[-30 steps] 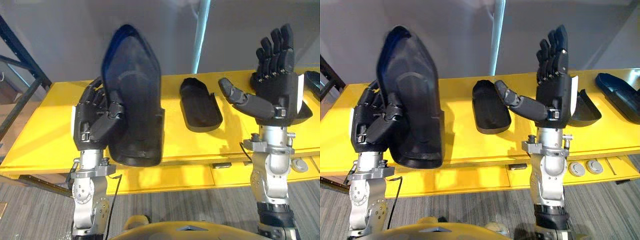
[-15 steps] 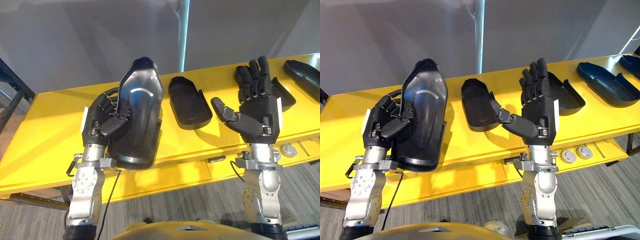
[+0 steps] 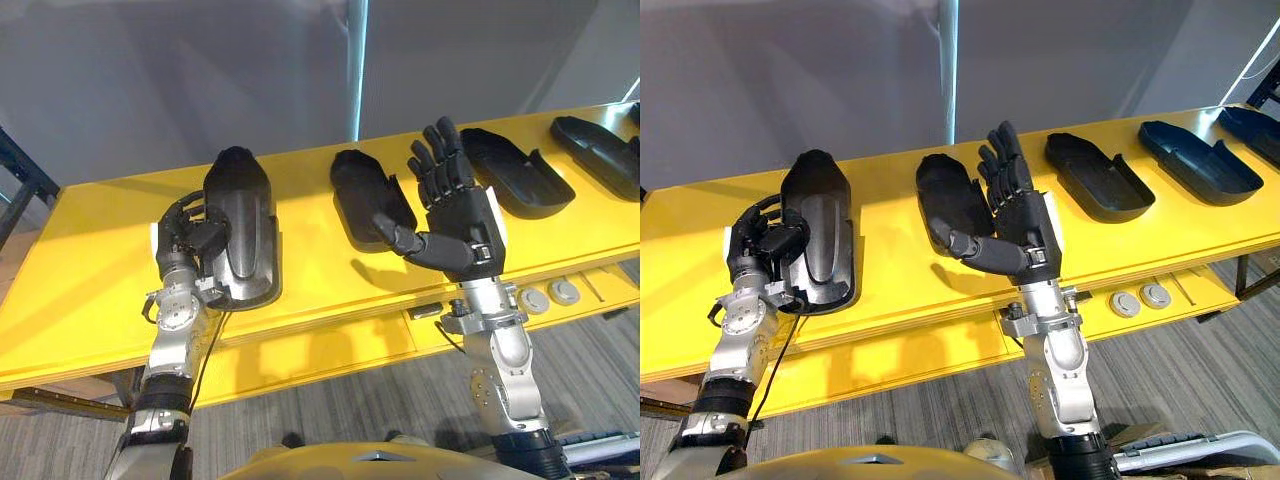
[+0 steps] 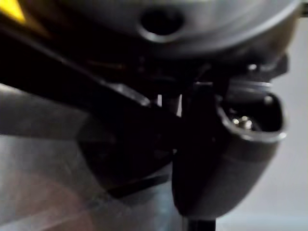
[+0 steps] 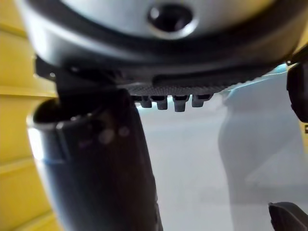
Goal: Walk over and take three plastic housings, then place them on the shelf
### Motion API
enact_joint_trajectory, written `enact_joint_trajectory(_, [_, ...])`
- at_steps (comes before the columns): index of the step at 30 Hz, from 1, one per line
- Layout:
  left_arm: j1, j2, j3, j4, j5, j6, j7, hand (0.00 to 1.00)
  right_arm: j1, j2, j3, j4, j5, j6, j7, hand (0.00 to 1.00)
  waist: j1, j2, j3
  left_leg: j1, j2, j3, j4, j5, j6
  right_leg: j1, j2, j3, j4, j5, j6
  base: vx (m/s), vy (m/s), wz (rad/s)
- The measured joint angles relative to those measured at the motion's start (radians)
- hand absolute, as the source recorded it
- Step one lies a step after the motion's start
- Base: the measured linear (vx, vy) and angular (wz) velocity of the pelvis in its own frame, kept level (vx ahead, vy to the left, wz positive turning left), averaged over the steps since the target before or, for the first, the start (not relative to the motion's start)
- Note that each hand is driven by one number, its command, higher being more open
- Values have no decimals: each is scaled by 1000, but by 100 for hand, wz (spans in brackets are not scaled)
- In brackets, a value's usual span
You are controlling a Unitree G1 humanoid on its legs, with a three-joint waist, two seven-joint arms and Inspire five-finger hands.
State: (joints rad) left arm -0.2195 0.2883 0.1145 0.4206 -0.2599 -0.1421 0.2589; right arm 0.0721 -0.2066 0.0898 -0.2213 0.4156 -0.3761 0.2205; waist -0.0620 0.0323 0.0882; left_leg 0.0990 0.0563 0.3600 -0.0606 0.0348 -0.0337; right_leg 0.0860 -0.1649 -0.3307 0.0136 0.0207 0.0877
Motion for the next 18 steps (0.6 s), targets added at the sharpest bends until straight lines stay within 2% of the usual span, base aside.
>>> enact_joint_trajectory(5, [-99,31,0,135,-10,64,-5,0,-20,-29,8,16,8,19,21,100,-4,0,0,0,1,15,-1,3,0,-10,2,15,0,7,-2,0,14,-9])
enact_joint_trajectory(7, [-142,46,0,199,-9,101,-9,0,-23,-34,22,16,34,33,36,100,-15,0,0,-1,1,20,-11,10,0,-17,4,25,-1,10,-2,-7,11,-8])
enact_joint_trajectory(8, [-155,46,0,213,-9,103,-8,100,-24,-34,24,16,35,38,38,100,-16,0,0,0,1,22,-15,12,0,-19,5,29,-1,11,-3,-13,9,-7])
enact_joint_trajectory(13, [-258,74,0,310,-12,154,-7,100,-40,-37,39,16,41,68,40,100,-23,0,0,-5,7,50,-17,16,-3,-32,14,59,-23,31,-8,-23,-3,-17])
enact_joint_trajectory(18, [-320,75,0,351,-22,190,1,100,-50,-55,40,12,42,71,41,100,-25,0,1,-6,8,59,-26,16,-3,-33,17,64,-35,42,-10,-13,2,-5])
